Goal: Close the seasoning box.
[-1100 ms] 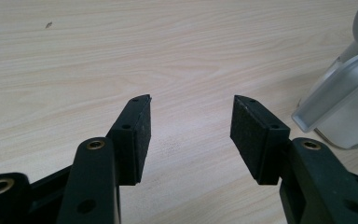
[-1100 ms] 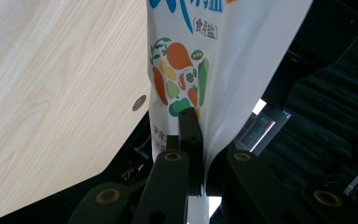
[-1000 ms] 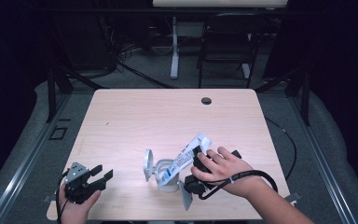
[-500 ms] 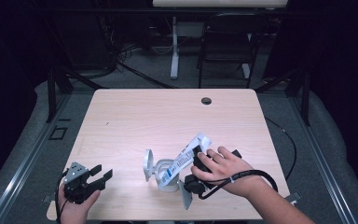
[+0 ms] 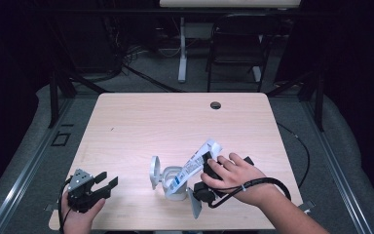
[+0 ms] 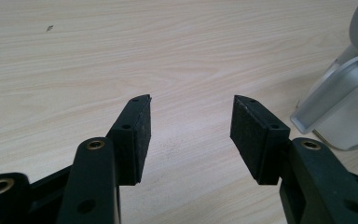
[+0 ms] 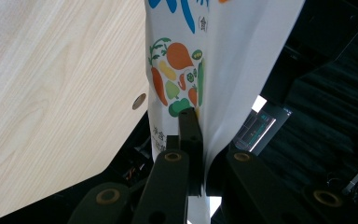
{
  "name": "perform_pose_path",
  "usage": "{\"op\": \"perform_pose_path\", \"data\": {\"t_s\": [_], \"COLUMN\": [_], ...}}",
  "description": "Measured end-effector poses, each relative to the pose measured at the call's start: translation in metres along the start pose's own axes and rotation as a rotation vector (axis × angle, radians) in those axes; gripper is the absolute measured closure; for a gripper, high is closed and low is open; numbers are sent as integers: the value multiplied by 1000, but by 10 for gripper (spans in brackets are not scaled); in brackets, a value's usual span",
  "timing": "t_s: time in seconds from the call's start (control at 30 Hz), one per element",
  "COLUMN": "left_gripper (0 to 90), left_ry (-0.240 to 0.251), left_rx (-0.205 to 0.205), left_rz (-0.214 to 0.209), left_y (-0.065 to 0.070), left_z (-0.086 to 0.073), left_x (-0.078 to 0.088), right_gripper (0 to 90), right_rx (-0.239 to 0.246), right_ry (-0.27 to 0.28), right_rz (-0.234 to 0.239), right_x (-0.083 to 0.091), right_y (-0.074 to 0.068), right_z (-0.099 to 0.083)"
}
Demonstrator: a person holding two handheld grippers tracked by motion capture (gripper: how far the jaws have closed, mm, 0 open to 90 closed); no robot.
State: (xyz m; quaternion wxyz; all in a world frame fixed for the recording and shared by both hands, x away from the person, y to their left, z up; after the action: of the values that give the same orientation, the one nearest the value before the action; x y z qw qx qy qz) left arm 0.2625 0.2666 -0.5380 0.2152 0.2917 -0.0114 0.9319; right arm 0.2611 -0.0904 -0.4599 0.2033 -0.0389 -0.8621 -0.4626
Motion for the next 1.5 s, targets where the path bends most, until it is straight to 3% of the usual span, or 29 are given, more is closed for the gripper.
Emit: {"op": "perform_pose_path", "data": {"t_s": [0.27, 0.33, 0.4, 0.47, 0.53, 0.73, 0.77, 0.9, 1.0, 1.33, 1.5], "left_gripper": [484, 484, 484, 484, 484, 484, 483, 483, 484, 484, 484], "left_ry": [-1, -2, -5, -10, -3, -3, -2, 4, 1, 16, 22], "left_rx": [0, 0, -2, -2, 0, -2, -3, -3, -2, -5, -9], "left_rz": [2, 2, 2, 2, 2, -2, -3, -2, -3, -2, 2], "left_y": [0, 0, 0, 0, 1, 2, 2, 3, 2, 4, 4], "left_z": [0, 0, -1, -1, -1, -2, -2, -3, -4, -3, -3], "left_x": [0, 0, 0, 1, 0, 1, 2, 6, 9, 15, 18], "right_gripper": [895, 895, 894, 894, 895, 894, 894, 894, 894, 894, 895], "right_rx": [-37, -73, -80, -111, -137, -237, -234, -314, -338, -477, -585], "right_ry": [9, 23, 17, 42, 27, 54, 42, 71, 57, 83, 123], "right_rz": [18, 29, 31, 34, 49, 84, 86, 103, 116, 157, 169], "right_x": [-1, -1, -1, -2, -2, -3, -3, -5, -5, -2, -3], "right_y": [-2, -3, -4, -4, -5, -10, -10, -16, -17, -23, -28], "right_z": [-2, -2, -3, -4, -5, -9, -9, -10, -11, -13, -15]}}
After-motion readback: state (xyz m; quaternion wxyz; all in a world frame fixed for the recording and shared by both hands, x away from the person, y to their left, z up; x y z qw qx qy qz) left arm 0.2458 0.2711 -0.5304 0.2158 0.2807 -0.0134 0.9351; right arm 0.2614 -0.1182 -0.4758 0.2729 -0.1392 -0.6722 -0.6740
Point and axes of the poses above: each handheld gripper's, and its own axes: x roughly backward along the jaws, z roughly out of its top, y roughly to its right, the point moved 1 cm from there along -x, roughly forward along the jaws, and after that the axes turned 2 degrees about z, right-handed, at the moved point
